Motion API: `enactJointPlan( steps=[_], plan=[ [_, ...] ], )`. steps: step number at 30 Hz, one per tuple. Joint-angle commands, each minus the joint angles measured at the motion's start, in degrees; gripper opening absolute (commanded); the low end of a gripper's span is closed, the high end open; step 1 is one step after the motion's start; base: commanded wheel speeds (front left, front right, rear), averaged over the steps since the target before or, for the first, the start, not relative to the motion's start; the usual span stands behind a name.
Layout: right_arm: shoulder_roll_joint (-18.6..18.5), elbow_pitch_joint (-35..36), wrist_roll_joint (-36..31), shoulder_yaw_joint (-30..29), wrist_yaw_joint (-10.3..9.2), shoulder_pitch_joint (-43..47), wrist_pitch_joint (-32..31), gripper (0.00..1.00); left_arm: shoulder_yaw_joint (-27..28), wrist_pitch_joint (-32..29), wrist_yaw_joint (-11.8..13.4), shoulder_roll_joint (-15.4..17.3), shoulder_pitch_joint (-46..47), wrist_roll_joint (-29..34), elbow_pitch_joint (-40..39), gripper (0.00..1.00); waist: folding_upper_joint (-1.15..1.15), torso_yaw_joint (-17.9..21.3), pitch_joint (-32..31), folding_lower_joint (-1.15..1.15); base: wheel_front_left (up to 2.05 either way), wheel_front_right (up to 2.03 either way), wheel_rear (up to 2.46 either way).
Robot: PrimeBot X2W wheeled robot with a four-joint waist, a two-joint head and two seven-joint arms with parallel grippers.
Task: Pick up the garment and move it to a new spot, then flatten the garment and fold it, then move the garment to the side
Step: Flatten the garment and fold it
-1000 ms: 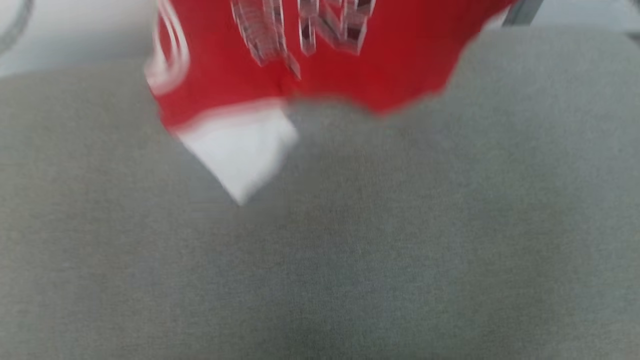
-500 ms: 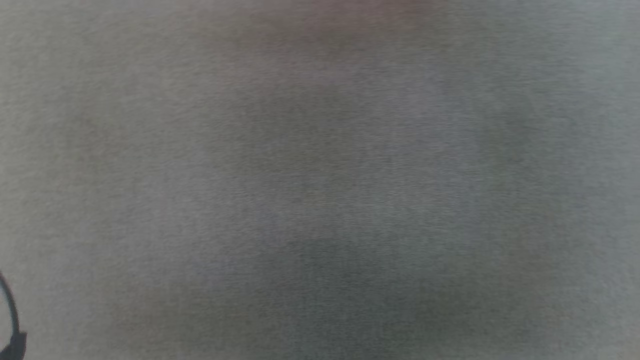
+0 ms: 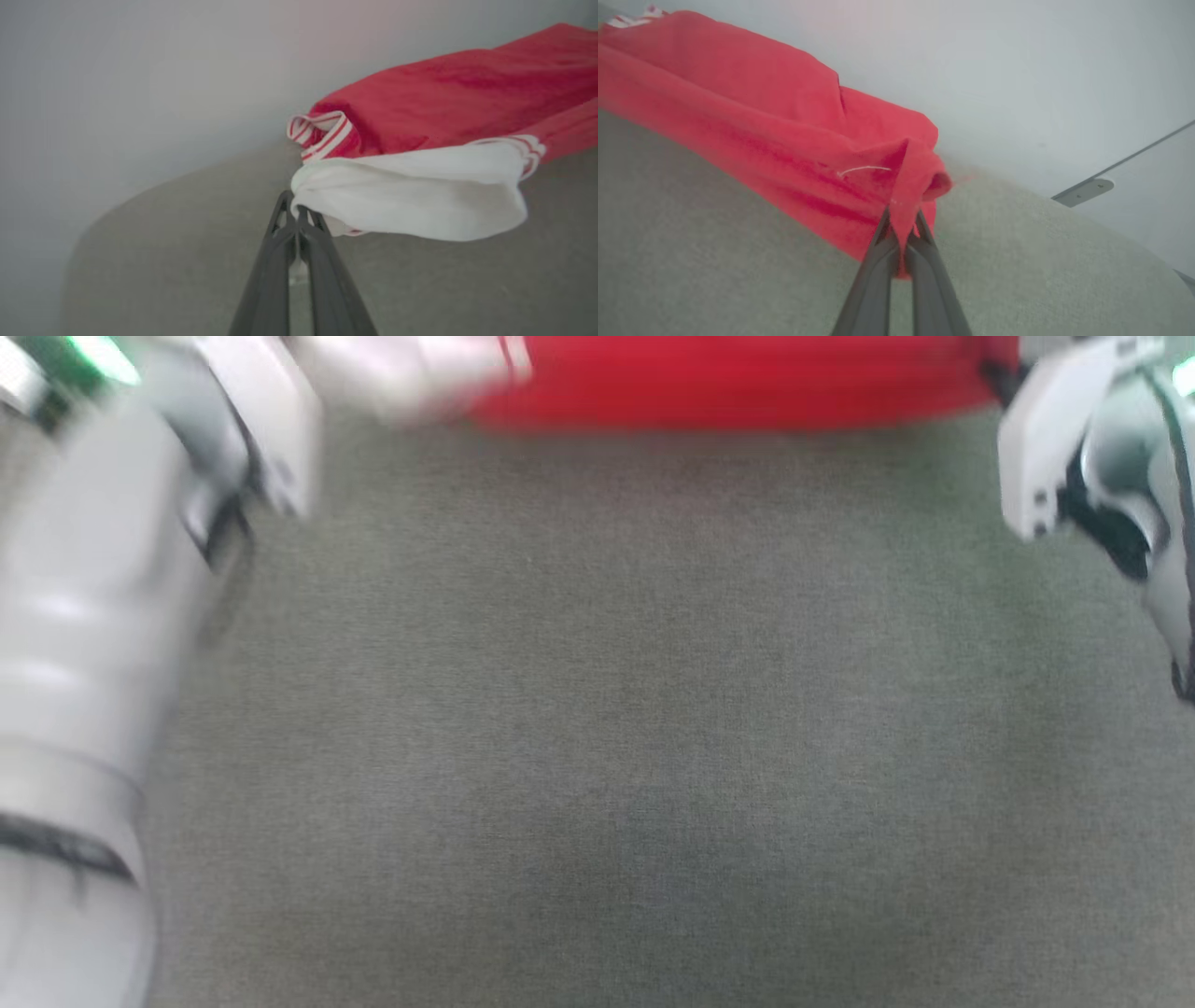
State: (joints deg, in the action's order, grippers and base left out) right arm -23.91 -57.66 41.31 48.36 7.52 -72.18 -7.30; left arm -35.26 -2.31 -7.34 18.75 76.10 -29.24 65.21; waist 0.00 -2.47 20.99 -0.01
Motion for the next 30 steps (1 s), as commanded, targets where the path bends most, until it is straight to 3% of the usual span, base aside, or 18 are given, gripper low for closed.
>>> enactJointPlan(
  steps=[1, 10, 13, 15, 16, 25, 30],
  plan=[
    [-1.4, 1.3, 1.5, 0.8, -0.05, 2.0, -1.0, 0.0, -1.1, -2.0, -0.1, -0.1, -2.5, -1.4, -1.2, 0.0, 0.0, -0.8, -1.0, 0.01, 0.0, 0.0, 0.0],
    [-9.4, 14.0, 10.7, 5.3, -0.06, 14.1, -6.9, 0.0, -3.4, -15.8, -0.1, 5.9, -22.4, -12.6, -13.4, 0.0, 0.0, -1.4, -4.6, 0.01, 0.0, 0.0, 0.0],
    [-12.2, 17.8, 12.8, 6.1, -0.06, 18.2, -9.0, 0.0, -3.1, -18.8, 1.8, 8.1, -29.9, -14.6, -19.3, 0.0, 0.0, -1.3, -5.5, 0.01, 0.0, 0.0, 0.0],
    [-14.0, 20.2, 14.0, 6.2, -0.06, 21.0, -9.9, 0.0, -2.9, -20.6, 4.3, 10.0, -35.1, -15.5, -24.4, 0.0, 0.0, -1.2, -6.0, 0.01, 0.0, 0.0, 0.0],
    [-15.7, 22.7, 14.9, 6.1, -0.07, 23.7, -10.8, 0.0, -2.6, -22.7, 6.9, 11.1, -41.1, -17.1, -30.4, 0.0, 0.0, -1.3, -6.3, 0.01, 0.0, 0.0, 0.0],
    [-21.4, 31.7, 17.7, 1.6, -0.07, 35.3, -12.4, 0.0, -2.5, -31.1, 22.4, 19.0, -62.6, -20.8, -60.3, 0.0, 0.0, -1.2, -7.2, 0.01, 0.0, 0.0, 0.0],
    [-23.5, 37.3, 17.6, -1.0, -0.06, 42.1, -13.8, 0.0, -2.4, -32.7, 28.3, 21.2, -69.6, -22.0, -70.4, 0.0, 0.0, -0.9, -7.3, 0.01, 0.0, 0.0, 0.0]
  ],
)
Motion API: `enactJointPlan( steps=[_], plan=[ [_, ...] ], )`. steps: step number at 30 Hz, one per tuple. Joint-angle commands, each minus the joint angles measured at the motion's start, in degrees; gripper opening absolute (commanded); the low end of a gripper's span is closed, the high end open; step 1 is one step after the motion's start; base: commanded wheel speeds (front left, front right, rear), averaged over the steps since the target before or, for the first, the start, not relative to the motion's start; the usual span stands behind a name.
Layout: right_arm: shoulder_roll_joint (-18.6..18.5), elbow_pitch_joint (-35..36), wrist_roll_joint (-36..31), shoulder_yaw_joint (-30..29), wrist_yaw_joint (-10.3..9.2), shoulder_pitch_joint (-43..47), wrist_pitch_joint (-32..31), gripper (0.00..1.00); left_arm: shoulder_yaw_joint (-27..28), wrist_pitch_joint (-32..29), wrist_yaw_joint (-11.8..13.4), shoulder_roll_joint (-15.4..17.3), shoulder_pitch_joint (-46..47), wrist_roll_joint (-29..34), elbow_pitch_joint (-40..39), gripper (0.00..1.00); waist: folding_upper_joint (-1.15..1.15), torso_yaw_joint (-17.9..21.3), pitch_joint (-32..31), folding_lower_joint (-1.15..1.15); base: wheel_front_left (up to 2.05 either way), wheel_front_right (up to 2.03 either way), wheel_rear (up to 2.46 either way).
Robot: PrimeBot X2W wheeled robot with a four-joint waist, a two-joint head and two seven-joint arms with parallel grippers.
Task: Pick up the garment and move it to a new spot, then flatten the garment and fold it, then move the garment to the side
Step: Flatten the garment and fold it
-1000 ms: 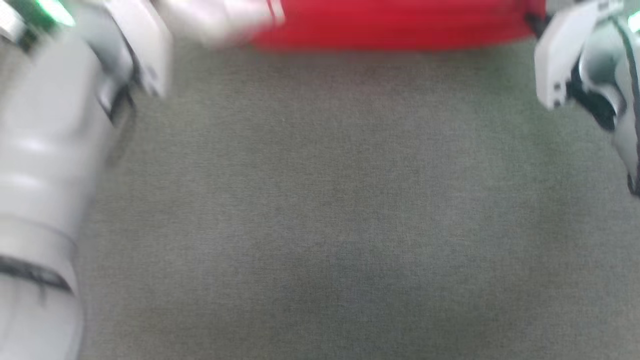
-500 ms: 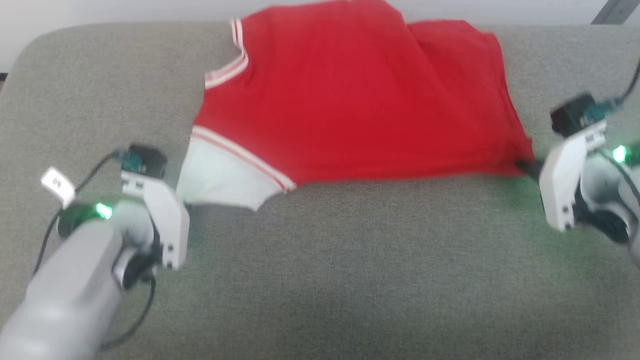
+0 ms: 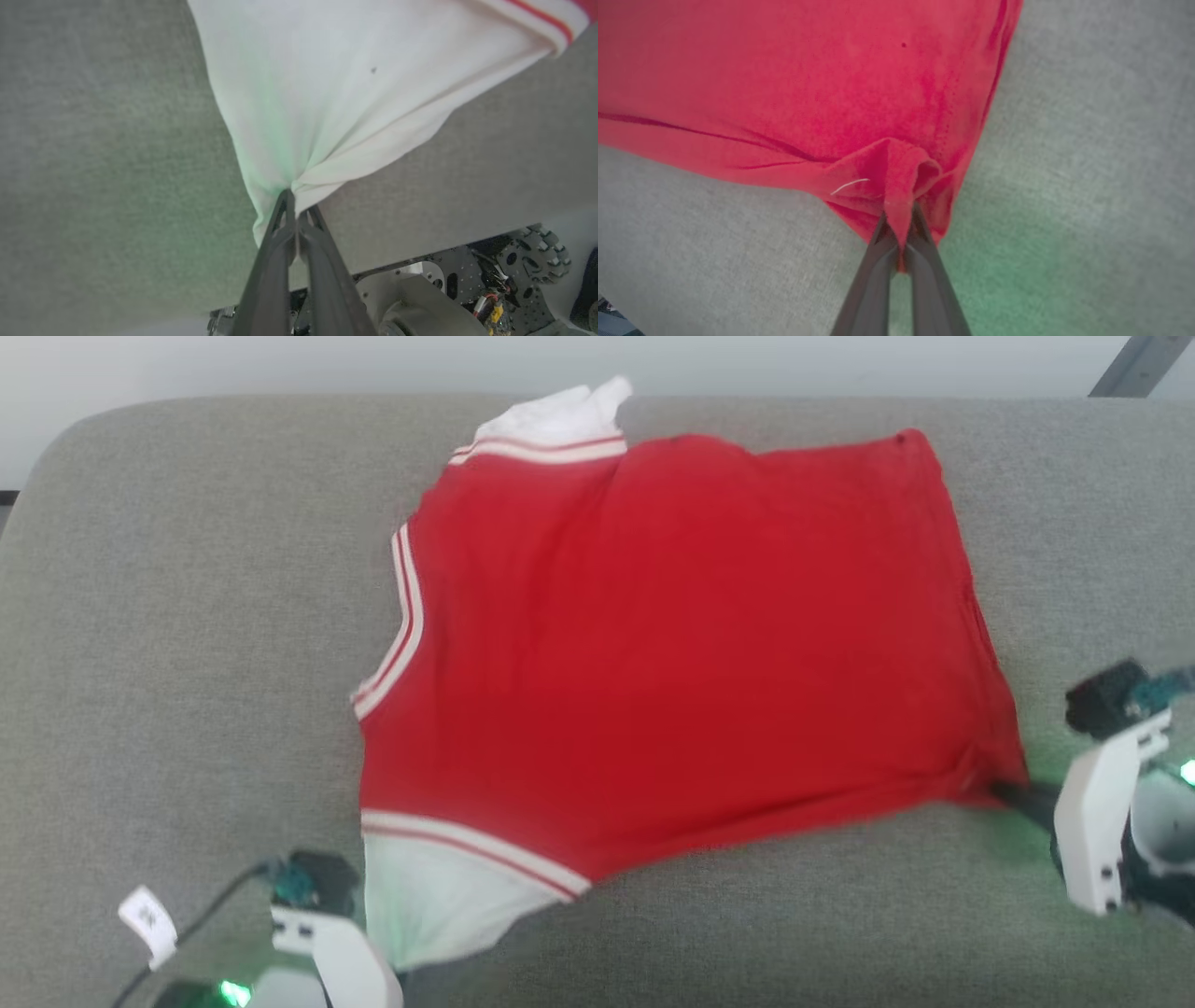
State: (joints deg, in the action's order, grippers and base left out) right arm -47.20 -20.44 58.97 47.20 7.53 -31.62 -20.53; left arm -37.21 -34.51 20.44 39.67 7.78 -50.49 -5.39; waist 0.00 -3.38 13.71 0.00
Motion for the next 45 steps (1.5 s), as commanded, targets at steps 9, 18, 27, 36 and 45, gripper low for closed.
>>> enactJointPlan(
  steps=[9, 18, 27, 36, 45],
  plan=[
    [-1.9, 6.5, -1.2, -5.6, -0.08, 11.8, -3.0, 0.0, -0.3, -2.0, 4.7, 2.7, -6.0, -1.1, -6.7, 0.0, 0.0, 0.6, -0.1, 0.0, 0.0, 0.0, 0.0],
    [-0.5, 12.6, -3.9, -16.4, -0.08, 19.1, -5.2, 0.0, 2.8, -2.7, 8.1, 6.9, -5.2, 0.0, -12.1, 0.0, 0.0, 2.1, -1.6, 0.0, 0.0, 0.0, 0.0],
    [6.2, 15.9, -10.2, -26.9, -0.08, 17.2, -9.7, 0.0, 7.6, -3.2, 5.8, 12.1, 6.4, 4.1, -13.7, 0.0, 0.0, 3.7, -2.1, 0.0, 0.0, 0.0, 0.0],
    [11.2, 12.0, -15.0, -27.5, -0.08, 5.5, -13.1, 0.0, 5.2, -3.8, -5.7, 6.8, 27.4, 7.9, 0.7, 0.0, 0.0, 4.6, 1.3, 0.0, 0.0, 0.0, 0.0],
    [14.8, 0.7, -16.9, -21.8, -0.05, -7.1, -9.2, 0.0, 1.0, -3.9, -14.5, -2.4, 41.5, 8.9, 23.8, 0.0, 0.0, 5.2, 5.6, 0.0, 0.0, 0.0, 0.0]
  ],
)
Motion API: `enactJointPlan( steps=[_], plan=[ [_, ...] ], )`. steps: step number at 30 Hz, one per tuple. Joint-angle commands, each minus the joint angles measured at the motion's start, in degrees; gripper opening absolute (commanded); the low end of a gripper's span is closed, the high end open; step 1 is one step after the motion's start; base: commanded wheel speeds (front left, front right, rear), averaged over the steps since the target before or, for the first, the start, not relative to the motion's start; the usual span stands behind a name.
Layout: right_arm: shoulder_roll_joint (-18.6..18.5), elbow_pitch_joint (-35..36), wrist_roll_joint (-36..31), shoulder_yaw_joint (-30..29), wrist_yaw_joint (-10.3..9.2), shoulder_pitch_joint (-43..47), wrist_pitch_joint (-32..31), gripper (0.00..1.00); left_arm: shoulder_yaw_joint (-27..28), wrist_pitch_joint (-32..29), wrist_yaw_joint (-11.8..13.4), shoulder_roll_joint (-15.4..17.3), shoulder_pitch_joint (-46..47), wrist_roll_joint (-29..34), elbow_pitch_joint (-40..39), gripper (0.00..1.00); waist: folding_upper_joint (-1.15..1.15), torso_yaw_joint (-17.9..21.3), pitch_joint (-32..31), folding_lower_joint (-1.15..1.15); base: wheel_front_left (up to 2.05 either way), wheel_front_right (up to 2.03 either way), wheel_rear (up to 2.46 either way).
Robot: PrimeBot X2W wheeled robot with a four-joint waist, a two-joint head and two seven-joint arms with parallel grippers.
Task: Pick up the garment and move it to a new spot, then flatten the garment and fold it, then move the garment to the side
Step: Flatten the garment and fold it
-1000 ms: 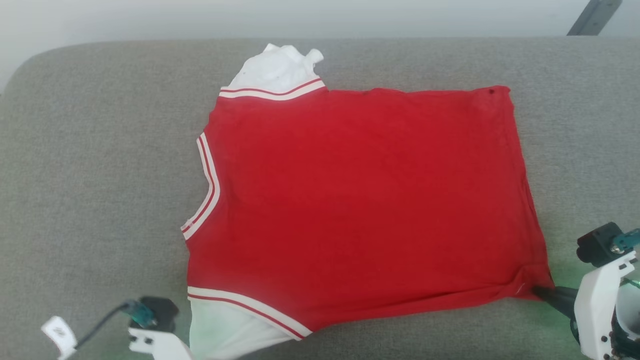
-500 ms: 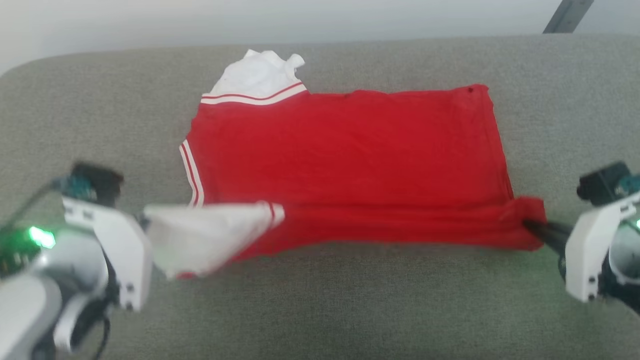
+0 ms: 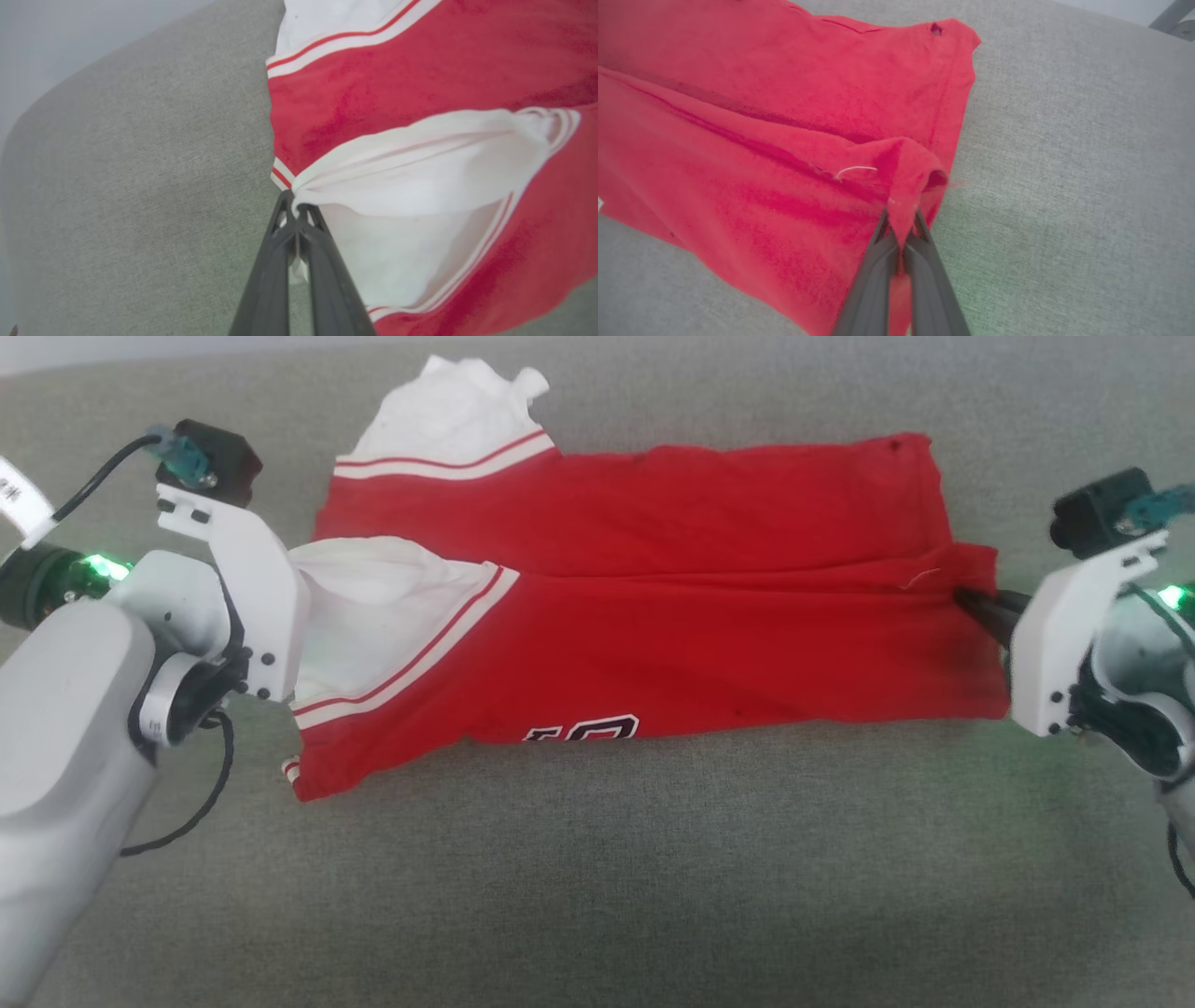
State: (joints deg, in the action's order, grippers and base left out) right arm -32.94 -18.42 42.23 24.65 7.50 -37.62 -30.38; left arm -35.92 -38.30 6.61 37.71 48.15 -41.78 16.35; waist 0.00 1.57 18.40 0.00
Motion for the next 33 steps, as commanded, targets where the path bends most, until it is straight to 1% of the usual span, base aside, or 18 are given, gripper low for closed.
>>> enactJointPlan(
  steps=[1, 5, 6, 12, 13, 14, 15, 16, 17, 18, 20, 23, 25, 28, 33],
  plan=[
    [0.7, -2.8, -0.1, 1.6, -0.02, -2.1, 1.0, 0.0, -0.6, -0.2, -1.3, -1.3, 1.9, 0.1, 4.3, 0.0, 0.0, 0.2, 1.4, 0.0, 0.0, 0.0, 0.0],
    [1.5, -7.8, 0.5, 5.3, -0.02, -6.0, 3.0, 0.0, -1.5, 0.2, -3.6, -4.5, 4.6, -0.7, 12.5, 0.0, 0.0, 0.0, 2.8, 0.0, 0.0, 0.0, 0.0],
    [1.5, -7.8, 0.5, 5.3, -0.02, -6.0, 3.0, 0.0, -1.5, 0.2, -3.6, -4.5, 4.6, -0.7, 12.5, 0.0, 0.0, 0.0, 2.8, 0.0, 0.0, 0.0, 0.0],
    [2.2, -13.1, 2.8, 10.3, -0.02, -10.0, 5.3, 0.0, -1.6, 0.3, -6.3, -8.5, 6.9, -3.0, 22.4, 0.0, 0.0, -0.1, 3.6, 0.0, 0.0, 0.0, 0.0],
    [2.2, -13.7, 3.2, 11.1, -0.02, -10.7, 5.6, 0.0, -1.6, 0.1, -6.4, -9.0, 7.2, -3.1, 23.8, 0.08, 0.0, -0.1, 3.6, 0.0, 0.0, 0.0, 0.0],
    [2.3, -14.4, 3.5, 11.6, -0.02, -11.3, 6.1, 0.15, -1.7, 0.0, -6.7, -9.4, 7.6, -3.0, 24.9, 0.25, 0.0, -0.2, 3.5, 0.0, 0.0, 0.0, 0.0],
    [2.4, -14.9, 3.9, 12.0, -0.02, -11.6, 6.4, 0.36, -1.5, 0.1, -6.8, -9.9, 8.1, -3.4, 25.7, 0.39, 0.0, -0.3, 3.4, 0.0, 0.0, 0.0, 0.0],
    [2.4, -15.4, 4.2, 12.6, -0.02, -12.1, 6.8, 0.62, -1.4, 0.5, -7.0, -10.2, 8.7, -3.4, 26.4, 0.54, 0.0, -0.3, 3.2, 0.0, 0.0, 0.0, 0.0],
    [2.1, -15.9, 4.4, 13.0, -0.02, -12.4, 7.3, 1.0, -1.1, 1.0, -7.1, -10.6, 9.3, -3.6, 26.8, 0.91, 0.0, -0.5, 2.9, 0.0, 0.0, 0.0, 0.0],
    [2.0, -16.3, 4.7, 13.2, -0.02, -12.7, 7.9, 1.0, -0.6, 1.4, -6.6, -10.9, 9.8, -4.2, 27.3, 1.0, 0.0, -0.6, 2.6, 0.0, 0.0, 0.0, 0.0],
    [1.5, -16.2, 5.2, 13.7, -0.01, -13.3, 9.3, 1.0, 0.4, 1.8, -5.8, -11.6, 10.4, -5.0, 27.7, 1.0, 0.0, -0.9, 1.9, 0.0, 0.0, 0.0, 0.0],
    [0.7, -15.7, 5.5, 13.8, -0.01, -13.1, 12.2, 1.0, 0.5, 2.3, -6.1, -11.8, 10.6, -5.2, 26.6, 1.0, 0.0, -1.4, 0.8, 0.0, 0.0, 0.0, 0.0],
    [0.1, -15.0, 5.6, 13.2, -0.01, -12.5, 14.5, 1.0, 0.1, 2.4, -6.0, -11.2, 10.0, -4.7, 25.1, 1.0, 0.0, -1.8, 0.0, 0.0, 0.0, 0.0, 0.0],
    [-0.8, -14.1, 4.8, 11.6, -0.01, -11.2, 18.5, 1.0, 0.0, 1.8, -5.3, -10.2, 8.3, -4.8, 21.9, 1.0, 0.0, -2.4, -1.1, 0.0, 0.0, 0.0, 0.0],
    [-0.9, -13.3, 0.4, 6.0, -0.02, -8.3, 27.3, 1.0, 0.0, -0.9, -2.4, -8.0, 3.3, -6.2, 13.2, 1.0, 0.0, -3.0, -2.2, 0.0, 0.0, 0.0, 0.0]
  ],
)
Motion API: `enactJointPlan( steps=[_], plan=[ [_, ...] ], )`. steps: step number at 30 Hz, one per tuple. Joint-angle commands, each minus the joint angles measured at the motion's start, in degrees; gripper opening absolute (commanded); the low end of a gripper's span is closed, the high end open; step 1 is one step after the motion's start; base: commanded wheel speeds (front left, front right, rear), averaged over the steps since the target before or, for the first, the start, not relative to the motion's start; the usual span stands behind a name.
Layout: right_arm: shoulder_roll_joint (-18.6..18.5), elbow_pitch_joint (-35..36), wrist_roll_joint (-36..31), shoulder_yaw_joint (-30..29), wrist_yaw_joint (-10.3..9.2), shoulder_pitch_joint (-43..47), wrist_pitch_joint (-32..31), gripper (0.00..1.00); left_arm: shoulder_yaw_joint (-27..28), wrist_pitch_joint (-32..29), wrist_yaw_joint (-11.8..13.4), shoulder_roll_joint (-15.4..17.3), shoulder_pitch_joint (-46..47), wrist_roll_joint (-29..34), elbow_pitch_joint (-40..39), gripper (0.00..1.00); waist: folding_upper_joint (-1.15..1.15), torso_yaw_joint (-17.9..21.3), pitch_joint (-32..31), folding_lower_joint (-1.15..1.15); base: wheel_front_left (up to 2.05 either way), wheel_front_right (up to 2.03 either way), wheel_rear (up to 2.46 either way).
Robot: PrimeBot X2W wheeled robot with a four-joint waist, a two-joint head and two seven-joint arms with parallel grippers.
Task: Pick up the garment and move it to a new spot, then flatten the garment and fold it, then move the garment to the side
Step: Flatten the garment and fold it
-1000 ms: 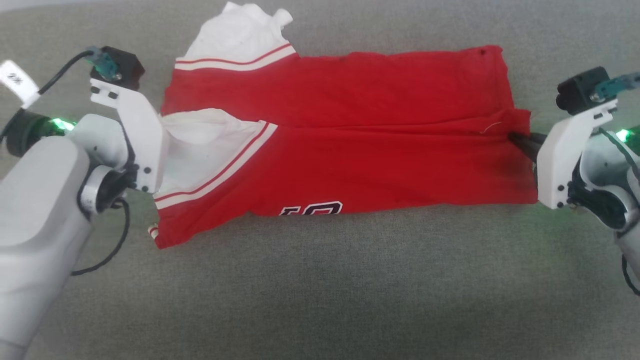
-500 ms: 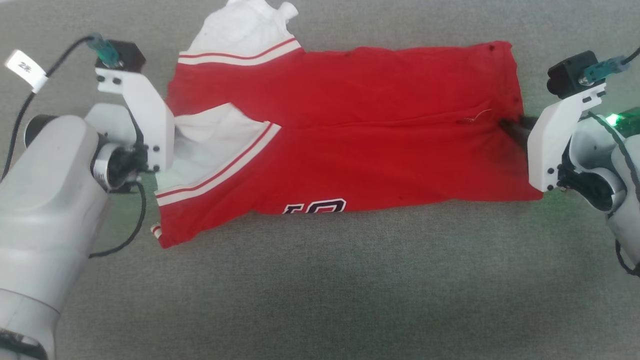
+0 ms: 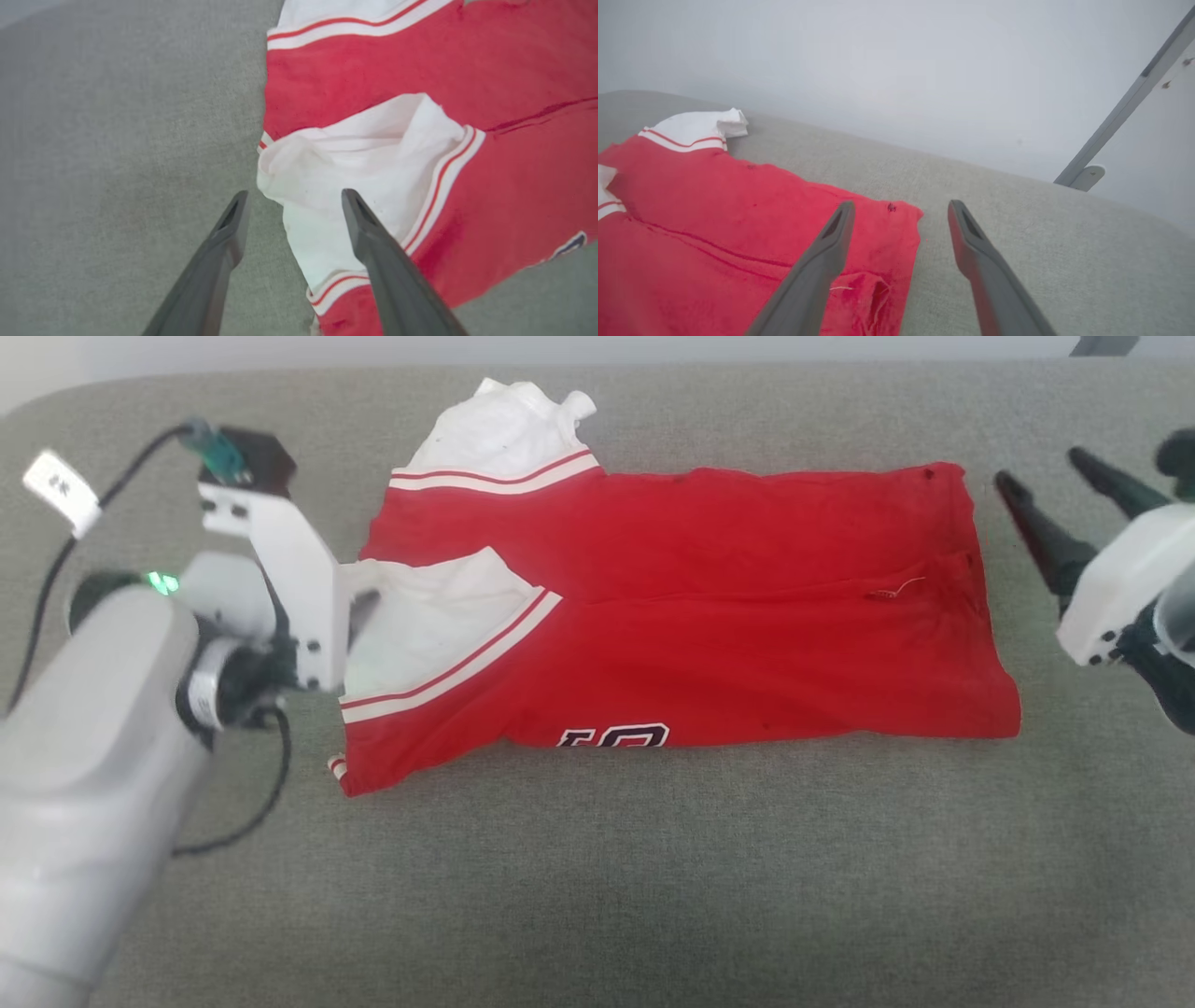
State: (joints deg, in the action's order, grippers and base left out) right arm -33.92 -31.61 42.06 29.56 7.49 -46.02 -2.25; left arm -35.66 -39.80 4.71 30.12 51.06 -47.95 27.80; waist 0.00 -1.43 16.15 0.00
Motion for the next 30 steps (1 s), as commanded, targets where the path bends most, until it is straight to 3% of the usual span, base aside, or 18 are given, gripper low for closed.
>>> enactJointPlan(
  steps=[1, 8, 13, 20, 28, 29, 30],
  plan=[
    [0.6, 0.7, -1.7, -1.7, 0.0, 1.6, 1.8, 1.0, 0.0, -0.9, 1.3, 0.7, -2.3, -0.4, -2.8, 1.0, 0.0, -0.1, -0.2, 0.0, 0.0, 0.0, 0.0],
    [3.9, 5.9, -11.2, -15.2, 0.0, 7.9, 8.4, 1.0, 0.1, -5.2, 8.0, 5.6, -11.5, -1.6, -17.4, 1.0, 0.0, 0.3, -0.5, 0.0, 0.0, 0.0, 0.0],
    [8.8, 14.0, -17.5, -25.0, 0.0, 14.4, 7.6, 1.0, 0.3, -6.3, 11.2, 7.9, -16.2, -2.2, -22.0, 1.0, 0.0, 1.4, -0.2, 0.0, 0.0, 0.0, 0.0],
    [15.5, 25.0, -22.6, -32.3, 0.0, 21.8, 2.8, 1.0, 1.0, -4.5, 12.2, 8.4, -18.5, -2.3, -20.2, 1.0, 0.0, 3.4, 1.4, 0.0, 0.0, 0.0, 0.0],
    [20.2, 32.7, -24.7, -35.6, 0.0, 27.3, -2.2, 1.0, 0.1, -4.5, 11.5, 5.9, -19.8, -4.0, -11.4, 1.0, 0.0, 5.2, 2.3, 0.0, 0.0, 0.0, 0.0],
    [20.4, 33.1, -24.7, -35.7, 0.0, 27.6, -2.8, 1.0, -0.1, -4.8, 11.4, 5.3, -19.9, -4.4, -10.4, 0.75, 0.0, 5.2, 2.2, 0.0, 0.0, 0.0, 0.0],
    [20.4, 33.3, -24.6, -35.7, 0.0, 28.1, -3.7, 1.0, -0.6, -5.5, 10.8, 5.0, -19.9, -4.4, -9.8, 0.29, 0.0, 5.2, 2.2, 0.0, 0.0, 0.0, 0.0]
  ],
)
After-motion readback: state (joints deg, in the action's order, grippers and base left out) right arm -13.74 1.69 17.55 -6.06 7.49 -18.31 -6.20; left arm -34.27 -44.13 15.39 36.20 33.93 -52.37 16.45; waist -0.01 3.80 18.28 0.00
